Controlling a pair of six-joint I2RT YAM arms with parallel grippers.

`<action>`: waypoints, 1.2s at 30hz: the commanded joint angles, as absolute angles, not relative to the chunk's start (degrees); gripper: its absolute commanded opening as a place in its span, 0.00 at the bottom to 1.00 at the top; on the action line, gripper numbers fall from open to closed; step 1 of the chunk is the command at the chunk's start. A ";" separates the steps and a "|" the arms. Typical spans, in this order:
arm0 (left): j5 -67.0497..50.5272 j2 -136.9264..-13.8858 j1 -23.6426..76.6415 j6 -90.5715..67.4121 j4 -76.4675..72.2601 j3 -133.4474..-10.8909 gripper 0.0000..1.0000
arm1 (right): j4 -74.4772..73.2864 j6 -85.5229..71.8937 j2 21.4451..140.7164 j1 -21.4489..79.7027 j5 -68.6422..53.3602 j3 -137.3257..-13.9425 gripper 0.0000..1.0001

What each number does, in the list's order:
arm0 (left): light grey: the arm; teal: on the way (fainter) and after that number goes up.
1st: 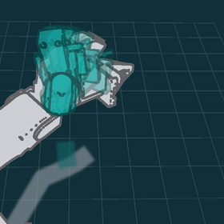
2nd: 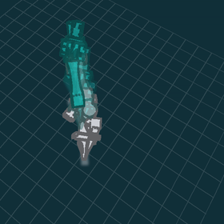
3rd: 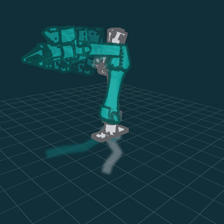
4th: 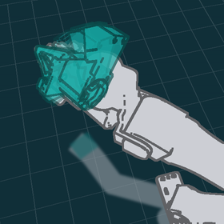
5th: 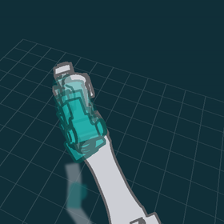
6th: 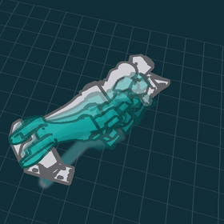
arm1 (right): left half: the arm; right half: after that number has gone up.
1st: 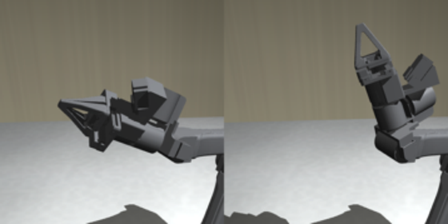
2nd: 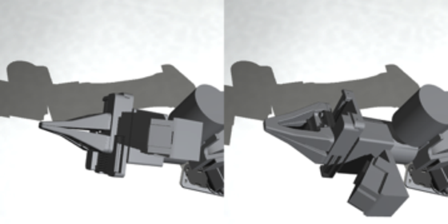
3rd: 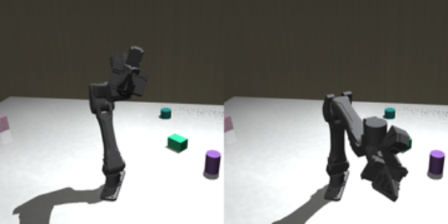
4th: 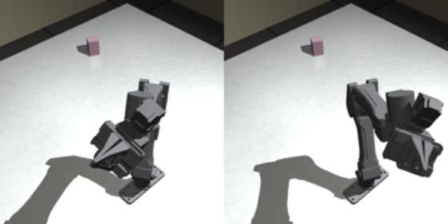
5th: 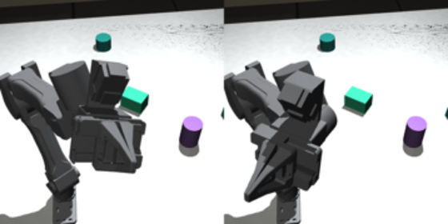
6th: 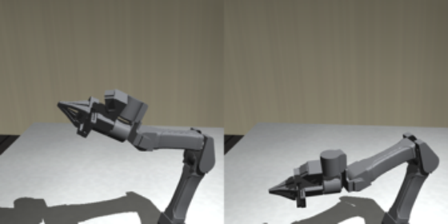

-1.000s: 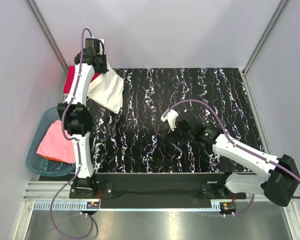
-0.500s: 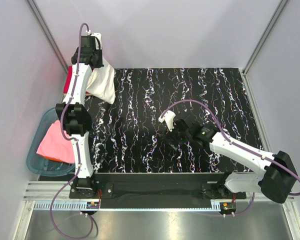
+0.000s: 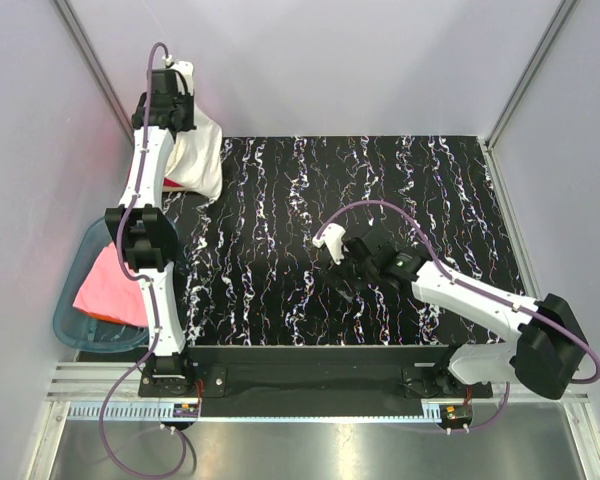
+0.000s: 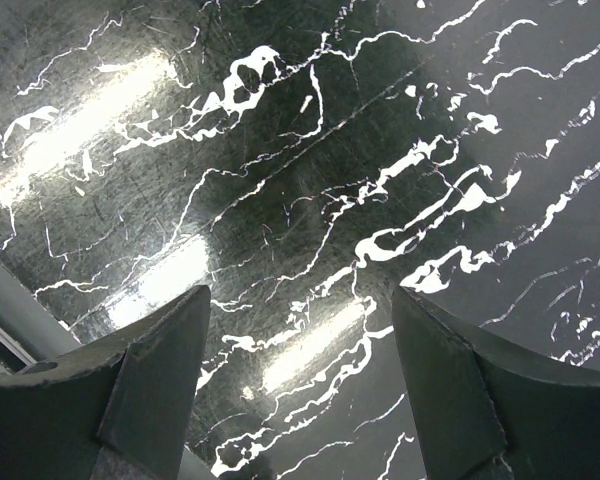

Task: Fold and stack the t-shirts
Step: Neatly place the folded tshirt to the corner

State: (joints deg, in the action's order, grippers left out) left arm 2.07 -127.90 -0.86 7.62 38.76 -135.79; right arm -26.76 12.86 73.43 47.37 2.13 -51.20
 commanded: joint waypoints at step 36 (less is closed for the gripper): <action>-3.78 -133.94 -8.52 5.71 19.52 -138.52 0.00 | -24.17 13.89 80.94 45.79 -1.41 -57.48 0.80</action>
